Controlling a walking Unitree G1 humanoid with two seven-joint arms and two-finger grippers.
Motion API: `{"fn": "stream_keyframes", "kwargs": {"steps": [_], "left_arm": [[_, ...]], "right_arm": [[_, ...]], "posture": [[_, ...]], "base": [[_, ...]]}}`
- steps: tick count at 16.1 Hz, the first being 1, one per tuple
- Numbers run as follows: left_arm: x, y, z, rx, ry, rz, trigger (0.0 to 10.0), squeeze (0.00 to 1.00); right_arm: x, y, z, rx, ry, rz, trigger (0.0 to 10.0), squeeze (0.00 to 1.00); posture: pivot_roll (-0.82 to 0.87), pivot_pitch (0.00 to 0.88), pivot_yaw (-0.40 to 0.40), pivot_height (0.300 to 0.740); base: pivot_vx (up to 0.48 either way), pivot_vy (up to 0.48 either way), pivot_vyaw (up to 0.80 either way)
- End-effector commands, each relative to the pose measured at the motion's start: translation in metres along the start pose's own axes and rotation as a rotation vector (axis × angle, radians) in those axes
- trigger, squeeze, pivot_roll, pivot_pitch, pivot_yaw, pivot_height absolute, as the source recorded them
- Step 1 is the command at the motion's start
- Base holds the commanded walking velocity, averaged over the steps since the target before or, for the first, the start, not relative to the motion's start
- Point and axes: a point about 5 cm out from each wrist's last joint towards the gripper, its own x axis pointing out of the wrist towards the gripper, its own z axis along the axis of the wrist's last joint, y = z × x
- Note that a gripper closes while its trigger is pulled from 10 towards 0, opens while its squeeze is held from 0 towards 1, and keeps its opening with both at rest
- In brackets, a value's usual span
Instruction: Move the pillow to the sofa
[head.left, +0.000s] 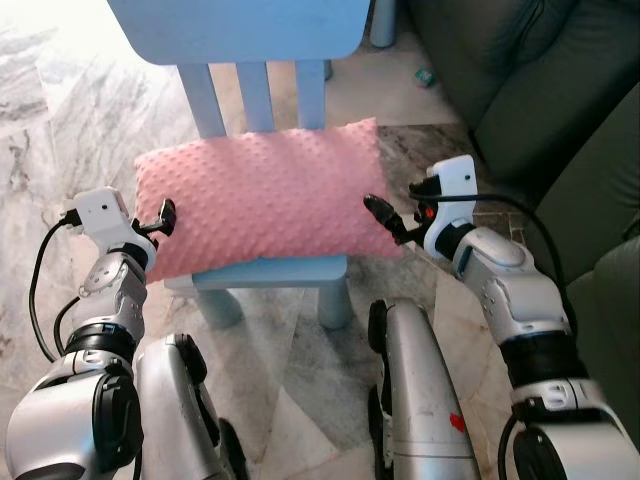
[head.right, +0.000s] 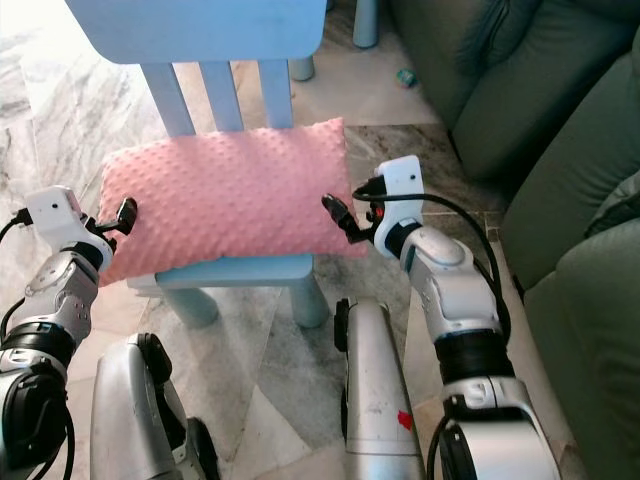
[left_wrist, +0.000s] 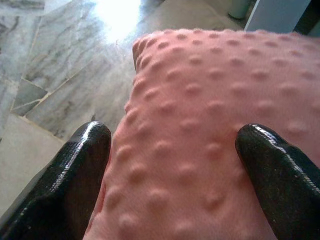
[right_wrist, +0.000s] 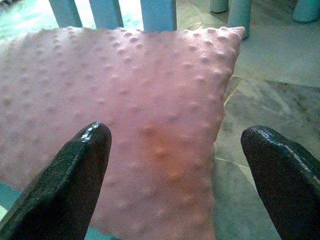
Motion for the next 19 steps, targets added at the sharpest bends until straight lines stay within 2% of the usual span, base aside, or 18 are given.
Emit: {"fn": "stream_keyframes", "kwargs": {"steps": [1,3,6,10,12,16,18,19], "left_arm": [[-0.002,0.005,-0.006,-0.001,0.024,0.018,10.0,0.00],[-0.001,0.004,-0.006,-0.018,0.026,0.018,10.0,0.00],[0.000,0.001,-0.009,-0.107,0.062,0.017,10.0,0.00],[0.002,-0.007,-0.011,-0.134,0.085,-0.022,10.0,0.00],[0.002,-0.011,-0.012,-0.214,0.099,-0.025,10.0,0.00],[0.004,-0.021,-0.011,-0.199,0.114,-0.079,10.0,0.00],[0.005,-0.023,-0.011,-0.200,0.114,-0.087,10.0,0.00],[0.005,-0.024,-0.011,-0.200,0.116,-0.095,10.0,0.00]], "right_arm": [[0.004,-0.003,-0.001,-0.034,0.009,-0.007,10.0,0.00],[0.012,-0.004,0.003,-0.031,-0.001,-0.017,10.0,0.00],[0.027,0.003,0.002,-0.058,-0.034,-0.041,10.0,0.00],[0.040,0.013,0.001,-0.050,-0.045,-0.095,10.0,0.00],[0.045,0.022,-0.007,-0.043,-0.017,-0.148,10.0,0.00],[0.045,0.029,-0.025,-0.097,0.055,-0.206,10.0,0.00],[0.045,0.032,-0.029,-0.074,0.062,-0.201,10.0,0.00],[0.046,0.033,-0.032,-0.031,0.074,-0.200,10.0,0.00]], "posture": [[-0.23,0.366,0.019,0.429],[-0.23,0.371,0.018,0.429],[-0.22,0.383,0.020,0.429],[-0.19,0.396,0.021,0.429],[-0.18,0.403,0.023,0.429],[-0.17,0.414,0.028,0.429],[-0.17,0.414,0.030,0.429],[-0.17,0.415,0.031,0.429]], "base": [[0.000,0.000,0.00],[0.000,0.000,0.00],[0.000,0.000,0.00],[0.000,0.000,0.00],[0.000,0.000,0.00],[0.000,0.000,0.00],[0.000,0.000,0.00],[0.000,0.000,0.00]]}}
